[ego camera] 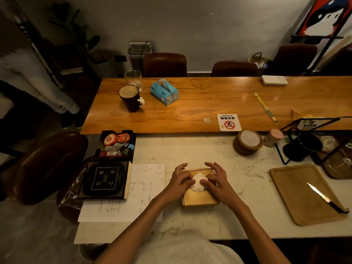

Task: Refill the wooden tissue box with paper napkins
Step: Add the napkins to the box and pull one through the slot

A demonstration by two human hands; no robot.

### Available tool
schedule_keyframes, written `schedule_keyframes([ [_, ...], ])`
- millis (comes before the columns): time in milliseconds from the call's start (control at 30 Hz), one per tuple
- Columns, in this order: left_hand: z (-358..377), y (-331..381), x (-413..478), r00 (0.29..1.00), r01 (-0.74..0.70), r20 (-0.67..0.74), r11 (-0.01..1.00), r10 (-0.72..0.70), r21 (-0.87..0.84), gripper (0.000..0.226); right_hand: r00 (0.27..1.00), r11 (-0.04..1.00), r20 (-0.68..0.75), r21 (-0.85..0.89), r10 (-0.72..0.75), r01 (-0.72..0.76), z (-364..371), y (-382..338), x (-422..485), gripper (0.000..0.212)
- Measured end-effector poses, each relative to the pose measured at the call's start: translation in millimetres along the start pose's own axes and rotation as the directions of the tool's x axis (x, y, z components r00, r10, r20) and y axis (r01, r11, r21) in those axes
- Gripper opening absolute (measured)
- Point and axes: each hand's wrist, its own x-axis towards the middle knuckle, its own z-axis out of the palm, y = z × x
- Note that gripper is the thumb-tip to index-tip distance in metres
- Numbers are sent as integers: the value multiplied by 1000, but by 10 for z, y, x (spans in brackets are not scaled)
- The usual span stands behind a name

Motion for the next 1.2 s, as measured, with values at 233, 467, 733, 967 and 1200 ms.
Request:
schedule_keyframes([
  [233, -1, 29, -1, 1000, 7, 24, 1000, -6, -3, 7, 1000, 1000, -24, 1, 8, -8, 23, 35, 19, 21],
  [467, -82, 12, -12, 999, -4, 46, 1000, 4, -2, 7, 999, 1000, -42, -23, -20, 19, 39, 38, 41, 16],
  [733, -99, 29, -14, 999, -18, 43, 1000, 19, -24, 6, 998, 999, -63, 48, 5, -2, -15, -18, 41, 11],
  [967, -169, 73, -52, 997, -5, 79, 998, 11, -70, 16, 998, 995, -54, 92, 37, -32, -31, -66, 40, 7],
  [1200, -41, 31, -269, 962, 170, -113, 869, -249, -465, 50, 944, 823, -82, 516, 321, -235, -9, -44, -155, 59],
])
